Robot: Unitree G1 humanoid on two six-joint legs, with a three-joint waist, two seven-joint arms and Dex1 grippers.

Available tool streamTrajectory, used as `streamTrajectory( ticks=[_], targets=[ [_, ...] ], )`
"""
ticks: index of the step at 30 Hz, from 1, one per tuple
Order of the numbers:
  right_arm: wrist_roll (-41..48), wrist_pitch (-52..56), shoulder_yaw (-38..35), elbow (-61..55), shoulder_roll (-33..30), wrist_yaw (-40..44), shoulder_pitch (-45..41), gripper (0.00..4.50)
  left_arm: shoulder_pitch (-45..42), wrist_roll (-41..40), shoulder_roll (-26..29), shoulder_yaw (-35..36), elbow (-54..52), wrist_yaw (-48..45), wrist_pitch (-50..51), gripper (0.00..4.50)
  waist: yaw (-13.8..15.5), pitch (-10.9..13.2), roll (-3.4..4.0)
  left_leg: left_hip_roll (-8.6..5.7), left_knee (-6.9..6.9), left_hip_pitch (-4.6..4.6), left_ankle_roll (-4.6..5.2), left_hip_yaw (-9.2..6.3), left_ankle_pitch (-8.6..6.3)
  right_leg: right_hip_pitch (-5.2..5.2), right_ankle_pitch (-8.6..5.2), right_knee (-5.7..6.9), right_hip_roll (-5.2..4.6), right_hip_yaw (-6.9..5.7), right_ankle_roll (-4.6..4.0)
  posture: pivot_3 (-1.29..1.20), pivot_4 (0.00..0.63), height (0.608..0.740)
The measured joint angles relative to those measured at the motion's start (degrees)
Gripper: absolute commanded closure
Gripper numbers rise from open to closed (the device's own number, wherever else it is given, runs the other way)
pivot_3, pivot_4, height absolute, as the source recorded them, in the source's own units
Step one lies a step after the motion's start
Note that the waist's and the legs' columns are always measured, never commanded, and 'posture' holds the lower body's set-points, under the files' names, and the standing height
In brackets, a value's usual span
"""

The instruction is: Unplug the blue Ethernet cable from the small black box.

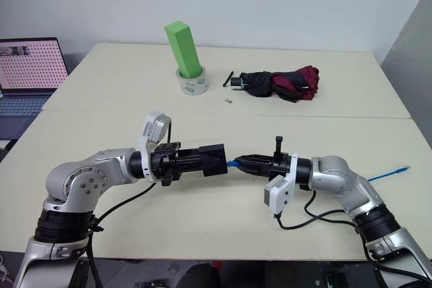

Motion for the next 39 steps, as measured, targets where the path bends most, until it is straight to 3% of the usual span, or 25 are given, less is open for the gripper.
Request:
streamTrajectory(
  ticks=[3,5,10,15,20,24,31,39],
  targets=[
    [0.0,-0.2,0.0,0.0,0.0,0.1,0.0,4.37,0.0,0.0,0.0,0.0,0.0,-0.2,0.0,3.72,0.0,0.0,0.0,0.0,0.0,0.0,0.0,0.0,0.0,0.0,0.0,0.0,0.0,0.01,0.0,0.0,0.15,0.74],
    [-0.1,-0.6,0.0,0.0,-0.1,0.3,-0.3,3.65,0.0,0.0,0.1,0.0,0.0,-0.3,0.0,3.72,0.0,0.0,0.0,0.0,0.0,0.0,0.0,0.0,0.0,0.0,0.0,0.0,0.0,0.0,0.0,0.0,0.15,0.74],
    [3.3,0.3,1.5,-0.8,-1.7,4.2,-0.6,2.51,0.0,0.0,0.2,-0.1,0.1,-1.4,0.0,3.72,0.0,0.0,0.0,-0.01,0.01,-0.01,0.0,0.0,0.0,0.0,0.0,-0.01,-0.02,0.0,0.0,0.0,0.15,0.74],
    [13.4,11.7,1.8,-8.8,-8.4,12.0,3.1,1.32,-0.6,1.4,1.2,-0.7,0.7,-3.4,-0.8,3.72,0.2,0.0,0.0,-0.01,0.01,-0.02,0.0,-0.03,0.0,0.03,0.0,-0.02,-0.04,-0.03,0.0,0.0,0.15,0.74],
    [37.8,47.7,0.0,-27.9,-13.0,13.8,7.7,1.3,-1.0,5.1,2.6,-4.0,1.0,-7.7,-5.0,3.72,0.1,0.0,0.02,0.0,0.03,-0.03,0.01,-0.06,0.0,0.05,0.0,-0.01,-0.03,-0.04,-0.01,0.0,0.15,0.74],
    [56.6,70.6,-4.3,-32.9,-9.2,7.0,3.5,1.3,-1.7,7.3,2.9,-5.9,1.0,-10.6,-8.0,3.72,0.1,0.0,0.01,-0.01,0.03,-0.02,0.01,-0.09,0.0,0.06,0.0,-0.02,-0.03,-0.08,-0.01,0.0,0.15,0.74],
    [69.2,90.3,-5.5,-30.7,-4.8,5.2,2.3,1.3,-2.7,8.3,3.1,-6.3,1.1,-12.6,-9.5,3.72,0.2,0.0,0.0,-0.05,0.02,-0.11,0.03,-0.08,-0.02,0.03,0.0,-0.14,-0.06,-0.07,0.0,0.0,0.15,0.74],
    [69.9,96.5,-6.6,-29.4,-1.5,6.0,1.6,1.3,-2.8,8.5,3.1,-6.3,1.2,-12.7,-10.6,3.72,0.1,0.0,0.0,-0.05,0.01,-0.11,0.04,-0.09,-0.02,0.01,0.0,-0.12,-0.06,-0.08,0.0,0.0,0.15,0.74]
  ],
)
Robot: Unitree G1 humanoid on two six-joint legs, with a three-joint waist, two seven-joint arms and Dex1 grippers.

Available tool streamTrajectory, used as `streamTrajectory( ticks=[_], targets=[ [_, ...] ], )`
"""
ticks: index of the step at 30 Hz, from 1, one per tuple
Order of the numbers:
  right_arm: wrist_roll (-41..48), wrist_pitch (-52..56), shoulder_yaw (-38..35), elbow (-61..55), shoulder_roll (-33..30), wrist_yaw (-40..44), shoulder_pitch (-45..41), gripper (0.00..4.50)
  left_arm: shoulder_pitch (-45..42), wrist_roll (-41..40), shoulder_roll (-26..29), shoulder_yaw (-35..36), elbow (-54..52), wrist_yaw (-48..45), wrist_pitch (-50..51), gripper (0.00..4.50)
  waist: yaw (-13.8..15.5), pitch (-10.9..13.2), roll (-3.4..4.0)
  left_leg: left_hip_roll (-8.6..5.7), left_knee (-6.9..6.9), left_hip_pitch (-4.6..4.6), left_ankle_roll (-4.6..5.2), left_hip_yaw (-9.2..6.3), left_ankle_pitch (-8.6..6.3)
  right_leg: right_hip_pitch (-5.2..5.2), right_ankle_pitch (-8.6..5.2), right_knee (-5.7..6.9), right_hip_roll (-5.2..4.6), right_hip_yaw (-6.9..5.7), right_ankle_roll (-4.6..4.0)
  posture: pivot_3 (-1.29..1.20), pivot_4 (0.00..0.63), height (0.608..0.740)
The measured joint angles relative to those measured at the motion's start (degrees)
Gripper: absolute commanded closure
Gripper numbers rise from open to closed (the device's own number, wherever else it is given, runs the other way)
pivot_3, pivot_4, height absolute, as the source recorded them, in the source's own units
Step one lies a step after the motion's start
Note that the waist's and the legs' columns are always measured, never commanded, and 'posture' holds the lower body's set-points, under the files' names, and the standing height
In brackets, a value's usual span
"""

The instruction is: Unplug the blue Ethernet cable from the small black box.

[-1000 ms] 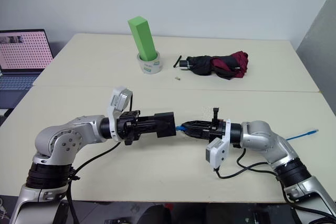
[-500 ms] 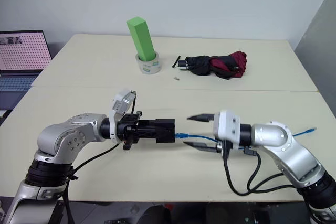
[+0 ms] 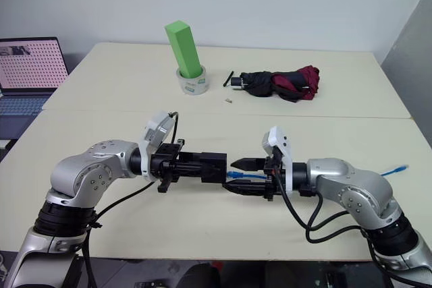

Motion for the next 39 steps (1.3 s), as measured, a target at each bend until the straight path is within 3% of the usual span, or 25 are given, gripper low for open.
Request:
streamTrajectory(
  ticks=[4,15,28,39],
  targets=[
    [-1.7,0.9,-0.4,0.6,1.2,0.4,0.0,1.83,0.0,0.0,0.0,0.0,0.0,0.0,-0.1,3.72,0.0,0.0,0.0,0.0,0.0,0.0,0.0,0.0,0.0,0.0,0.0,0.0,0.0,0.0,0.0,0.0,0.15,0.74],
    [-5.7,1.3,-0.3,1.1,1.3,4.4,0.0,4.44,0.1,0.0,0.2,0.0,0.0,-0.2,-0.1,3.72,0.0,0.0,0.0,0.0,0.0,0.0,0.0,0.0,0.0,0.0,0.0,0.0,0.0,-0.01,0.0,0.0,0.15,0.74],
    [-6.1,4.7,-0.5,2.1,2.4,7.4,-1.5,4.49,0.9,0.8,1.2,-0.2,-1.4,-1.8,-1.3,3.72,0.0,0.0,0.0,0.0,-0.01,0.01,0.0,0.0,0.0,-0.01,0.0,0.0,0.0,-0.01,0.0,0.0,0.15,0.74],
    [-5.7,7.8,-0.5,2.3,0.7,10.1,-1.4,4.49,3.2,5.7,3.0,-3.9,-1.6,-5.0,-10.6,3.72,0.0,0.0,0.0,0.0,-0.03,0.0,0.01,0.0,-0.01,-0.01,0.0,-0.02,0.0,0.0,0.0,0.0,0.15,0.74]
  ],
)
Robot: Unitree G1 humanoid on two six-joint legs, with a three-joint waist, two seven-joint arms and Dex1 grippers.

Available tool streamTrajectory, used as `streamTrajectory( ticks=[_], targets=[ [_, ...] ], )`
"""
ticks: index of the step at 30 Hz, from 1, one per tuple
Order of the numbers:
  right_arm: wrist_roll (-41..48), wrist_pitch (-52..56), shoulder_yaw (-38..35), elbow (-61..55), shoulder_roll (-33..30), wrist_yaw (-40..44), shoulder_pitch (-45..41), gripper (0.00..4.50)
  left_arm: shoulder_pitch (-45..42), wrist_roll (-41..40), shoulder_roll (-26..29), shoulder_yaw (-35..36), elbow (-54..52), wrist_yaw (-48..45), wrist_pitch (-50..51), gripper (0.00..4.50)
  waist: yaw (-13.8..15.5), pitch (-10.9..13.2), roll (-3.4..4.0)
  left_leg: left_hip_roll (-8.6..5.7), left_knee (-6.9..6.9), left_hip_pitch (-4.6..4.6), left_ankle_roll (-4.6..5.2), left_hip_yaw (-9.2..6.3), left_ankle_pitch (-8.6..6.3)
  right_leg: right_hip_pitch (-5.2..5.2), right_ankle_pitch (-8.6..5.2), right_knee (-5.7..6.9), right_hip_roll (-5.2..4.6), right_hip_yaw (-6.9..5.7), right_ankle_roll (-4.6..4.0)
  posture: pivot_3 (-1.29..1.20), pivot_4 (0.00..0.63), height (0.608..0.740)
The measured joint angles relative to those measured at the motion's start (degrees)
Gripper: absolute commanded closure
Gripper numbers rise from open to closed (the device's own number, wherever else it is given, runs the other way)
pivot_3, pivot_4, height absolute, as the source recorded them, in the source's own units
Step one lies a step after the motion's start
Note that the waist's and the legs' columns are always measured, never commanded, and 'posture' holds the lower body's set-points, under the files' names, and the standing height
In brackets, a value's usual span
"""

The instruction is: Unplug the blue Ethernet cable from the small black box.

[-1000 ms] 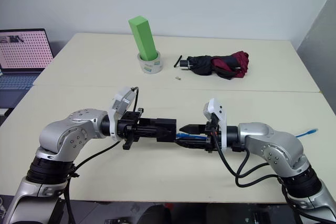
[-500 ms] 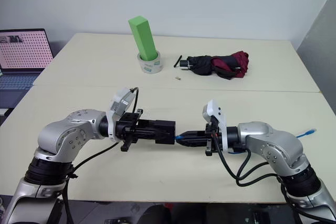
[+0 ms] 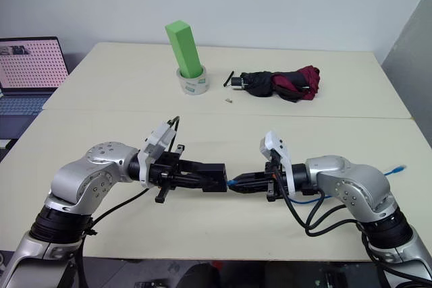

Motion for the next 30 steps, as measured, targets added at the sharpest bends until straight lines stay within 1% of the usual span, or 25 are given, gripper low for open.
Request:
streamTrajectory(
  ticks=[3,12,14,16,17,18,20,26,30],
  targets=[
    [-0.3,-0.6,0.0,-0.4,-0.6,0.3,1.0,4.49,0.6,0.2,0.0,-0.6,0.0,0.0,-0.9,3.72,0.0,0.0,0.0,-0.01,0.0,0.0,0.16,0.0,-0.09,0.0,0.0,0.0,0.0,0.01,0.0,0.0,0.15,0.74],
    [-1.2,-2.3,0.0,-2.2,-1.1,-0.4,1.6,4.49,0.1,0.2,-0.1,-0.8,0.5,0.2,-1.5,3.72,0.0,0.0,0.0,-0.01,0.0,0.0,0.17,-0.01,-0.09,0.0,0.0,0.0,0.0,-0.01,0.0,0.0,0.15,0.74],
    [-2.8,-3.1,0.0,-2.8,-0.8,-0.7,1.6,3.78,-0.6,0.4,-0.4,-0.8,1.1,0.3,-1.3,3.72,0.0,0.0,0.0,-0.01,0.0,0.0,0.17,-0.01,-0.09,0.0,0.0,0.0,0.0,-0.01,0.0,0.0,0.15,0.74],
    [-3.9,-4.2,0.0,-3.1,-0.6,-0.8,1.6,3.43,-0.9,0.9,-0.5,-0.8,1.9,0.5,-1.0,3.72,0.0,0.0,0.0,-0.02,0.0,0.0,0.16,-0.01,-0.09,0.0,0.0,0.0,0.0,0.0,0.0,0.0,0.15,0.74],
    [-4.8,-4.8,0.0,-3.7,-0.6,-0.7,1.6,3.12,-0.9,1.0,-0.5,-0.8,2.3,0.5,-0.7,3.72,0.0,0.0,0.01,-0.01,0.0,0.0,0.16,-0.01,-0.09,-0.01,0.0,0.0,0.0,-0.01,0.0,0.0,0.15,0.74],
    [-5.2,-5.3,0.0,-4.2,-0.6,-0.7,1.6,2.97,-0.9,1.2,-0.6,-0.8,2.6,0.4,-0.5,3.72,0.0,0.0,0.0,0.0,0.0,0.0,0.16,-0.01,-0.09,-0.01,0.0,0.0,0.01,-0.02,0.0,0.0,0.15,0.74],
    [-5.5,-5.6,0.0,-5.0,-0.8,-0.6,1.6,2.53,-1.0,1.6,-0.7,-0.9,2.8,0.3,-0.4,3.72,0.0,0.0,0.01,-0.01,0.0,-0.01,0.16,-0.01,-0.09,-0.01,0.0,0.0,0.0,-0.01,0.0,0.0,0.15,0.74],
    [-4.9,-4.7,-1.1,-6.9,-0.8,-1.5,2.2,2.52,-1.3,2.0,-0.9,-0.9,2.9,0.1,-0.3,3.72,0.0,0.0,0.0,0.0,0.0,0.0,0.15,-0.01,-0.09,0.0,0.0,0.0,0.0,-0.01,0.0,0.0,0.15,0.74],
    [-6.2,-4.7,-0.7,-6.6,1.2,-3.5,3.3,2.52,-1.3,2.2,-1.0,-0.9,2.9,0.0,-0.3,3.72,0.0,0.0,0.01,-0.01,0.0,0.0,0.16,0.0,-0.09,0.0,0.0,0.01,0.0,0.0,0.0,0.0,0.15,0.74]
  ],
)
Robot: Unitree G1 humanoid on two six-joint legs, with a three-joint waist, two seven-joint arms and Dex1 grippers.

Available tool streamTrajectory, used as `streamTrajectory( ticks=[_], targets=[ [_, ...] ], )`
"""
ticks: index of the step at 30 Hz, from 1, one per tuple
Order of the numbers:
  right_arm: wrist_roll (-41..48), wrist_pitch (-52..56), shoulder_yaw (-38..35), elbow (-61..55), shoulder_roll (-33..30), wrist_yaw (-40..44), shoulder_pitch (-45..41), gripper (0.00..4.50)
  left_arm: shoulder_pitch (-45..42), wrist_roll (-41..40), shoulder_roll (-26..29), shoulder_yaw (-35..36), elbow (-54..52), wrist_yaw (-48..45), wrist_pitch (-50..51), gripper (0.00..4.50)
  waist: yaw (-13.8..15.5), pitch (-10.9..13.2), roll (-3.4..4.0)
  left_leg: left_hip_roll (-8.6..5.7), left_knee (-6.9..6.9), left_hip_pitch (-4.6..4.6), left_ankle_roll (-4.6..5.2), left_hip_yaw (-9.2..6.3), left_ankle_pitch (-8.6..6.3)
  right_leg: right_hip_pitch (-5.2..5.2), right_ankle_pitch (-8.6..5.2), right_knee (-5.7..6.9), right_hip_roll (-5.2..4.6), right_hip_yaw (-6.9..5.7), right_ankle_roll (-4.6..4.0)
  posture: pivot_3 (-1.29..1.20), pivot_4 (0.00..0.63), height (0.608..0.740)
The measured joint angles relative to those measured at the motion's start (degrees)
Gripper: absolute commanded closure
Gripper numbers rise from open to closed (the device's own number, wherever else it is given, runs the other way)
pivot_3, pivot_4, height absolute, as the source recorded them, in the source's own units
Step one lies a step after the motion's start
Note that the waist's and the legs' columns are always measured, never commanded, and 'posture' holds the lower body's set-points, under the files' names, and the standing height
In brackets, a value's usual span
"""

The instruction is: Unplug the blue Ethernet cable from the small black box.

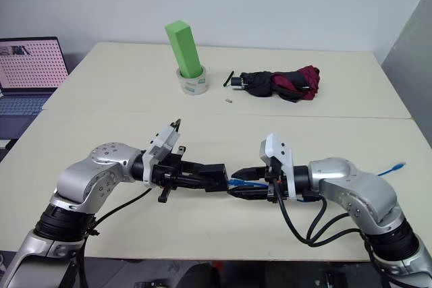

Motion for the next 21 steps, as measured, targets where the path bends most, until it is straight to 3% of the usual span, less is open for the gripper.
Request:
streamTrajectory(
  ticks=[11,15,19,21],
  targets=[
    [-3.2,-0.1,1.0,2.7,1.2,0.3,-0.1,2.52,0.0,0.8,-0.1,0.0,0.0,-0.9,0.0,3.72,0.0,0.0,0.0,0.0,0.0,0.0,-0.01,0.0,0.01,-0.01,0.0,0.0,0.0,-0.01,0.0,0.0,0.15,0.74],
    [-3.3,0.0,1.0,2.8,1.3,1.0,-0.2,3.21,0.0,0.9,-0.3,0.0,0.0,-1.0,0.0,3.72,0.0,0.0,0.0,0.0,0.0,0.0,-0.01,0.0,0.01,0.0,0.0,-0.01,0.0,-0.01,0.0,0.0,0.15,0.74],
    [-3.7,0.0,1.5,3.1,1.3,2.2,-0.6,4.26,0.0,1.1,-0.3,0.0,0.0,-0.9,0.0,3.72,0.0,0.0,0.0,0.0,0.0,0.01,-0.01,-0.01,0.0,0.0,0.0,0.0,0.0,-0.01,0.0,0.0,0.15,0.74],
    [-3.7,0.0,1.5,3.3,1.3,2.7,-0.7,4.43,0.0,1.2,-0.3,0.0,0.0,-1.0,0.0,3.72,0.0,0.0,0.0,0.0,0.0,0.0,-0.01,0.0,0.0,0.0,0.0,-0.01,0.0,-0.01,0.0,0.0,0.15,0.74]
  ],
)
